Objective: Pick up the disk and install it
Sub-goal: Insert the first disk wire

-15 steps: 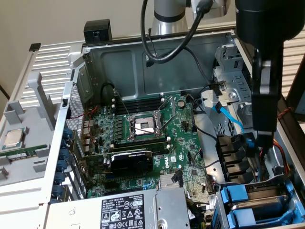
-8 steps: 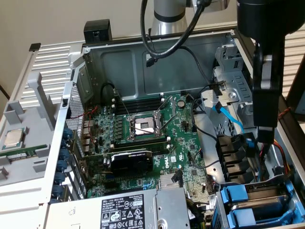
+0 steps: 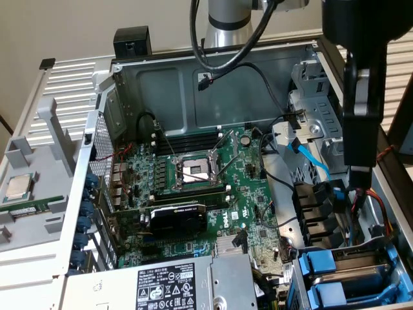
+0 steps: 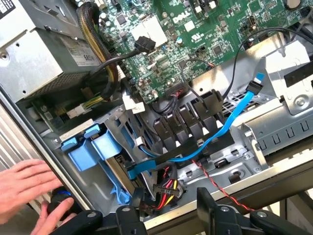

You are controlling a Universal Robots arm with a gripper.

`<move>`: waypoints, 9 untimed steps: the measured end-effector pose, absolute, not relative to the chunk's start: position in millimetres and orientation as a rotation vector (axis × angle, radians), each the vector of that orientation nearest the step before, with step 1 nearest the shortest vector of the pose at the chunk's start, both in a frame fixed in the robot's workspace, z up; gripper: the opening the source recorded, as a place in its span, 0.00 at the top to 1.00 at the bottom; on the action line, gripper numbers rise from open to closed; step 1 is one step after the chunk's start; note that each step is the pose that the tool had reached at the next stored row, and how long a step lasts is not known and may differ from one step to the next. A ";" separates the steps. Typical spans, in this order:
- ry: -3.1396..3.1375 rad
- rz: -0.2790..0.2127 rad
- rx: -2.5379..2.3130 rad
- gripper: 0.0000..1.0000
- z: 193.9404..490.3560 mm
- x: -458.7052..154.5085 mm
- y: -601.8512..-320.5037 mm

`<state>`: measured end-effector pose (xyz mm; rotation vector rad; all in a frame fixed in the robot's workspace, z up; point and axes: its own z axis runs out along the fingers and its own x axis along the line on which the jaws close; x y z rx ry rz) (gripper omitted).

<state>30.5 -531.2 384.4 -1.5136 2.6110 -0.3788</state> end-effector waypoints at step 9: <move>2.608 -0.344 -1.508 0.45 398.7 32.7 -535.2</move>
